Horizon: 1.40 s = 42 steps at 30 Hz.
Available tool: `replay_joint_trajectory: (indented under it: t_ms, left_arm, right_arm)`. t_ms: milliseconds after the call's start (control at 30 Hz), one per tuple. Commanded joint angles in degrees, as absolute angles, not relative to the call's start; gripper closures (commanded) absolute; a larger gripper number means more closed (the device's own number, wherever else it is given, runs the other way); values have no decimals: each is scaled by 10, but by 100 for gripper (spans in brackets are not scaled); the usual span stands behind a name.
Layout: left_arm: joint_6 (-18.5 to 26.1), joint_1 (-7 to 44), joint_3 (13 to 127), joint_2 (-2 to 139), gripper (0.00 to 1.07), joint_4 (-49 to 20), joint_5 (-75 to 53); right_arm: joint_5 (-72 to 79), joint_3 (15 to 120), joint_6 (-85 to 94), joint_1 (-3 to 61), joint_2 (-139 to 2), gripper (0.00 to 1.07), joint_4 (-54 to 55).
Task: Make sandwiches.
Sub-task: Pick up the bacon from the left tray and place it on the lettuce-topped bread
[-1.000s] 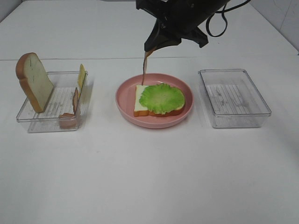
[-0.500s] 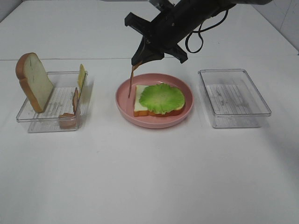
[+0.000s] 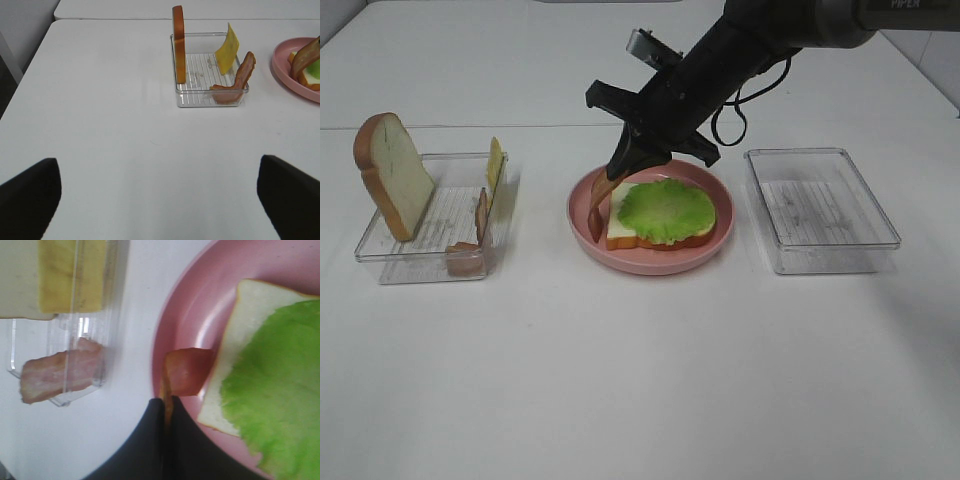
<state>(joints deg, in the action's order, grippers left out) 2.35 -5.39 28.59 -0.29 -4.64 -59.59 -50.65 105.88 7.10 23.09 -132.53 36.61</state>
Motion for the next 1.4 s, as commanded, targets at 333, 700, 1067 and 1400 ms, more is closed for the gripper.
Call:
replay_joint_trajectory:
  t_ms: [333,700,1067,1400]
  left_arm:
    - [22,-56,285,-11,7,-45,-593]
    - [22,-56,285,-11,7,-45,-593]
    - [22,-56,285,-11,7,-45,-593]
    - [22,-56,285,-11,7,-45,-593]
  right_arm:
    - [-525,1063,0,230,-1321,107,193]
    - [-524,1063,-36,230,-1321,107,118]
    - [-523,1063,-40,230,-1321,95,121]
    - [-526,1063,-39,230,-1293,9,107]
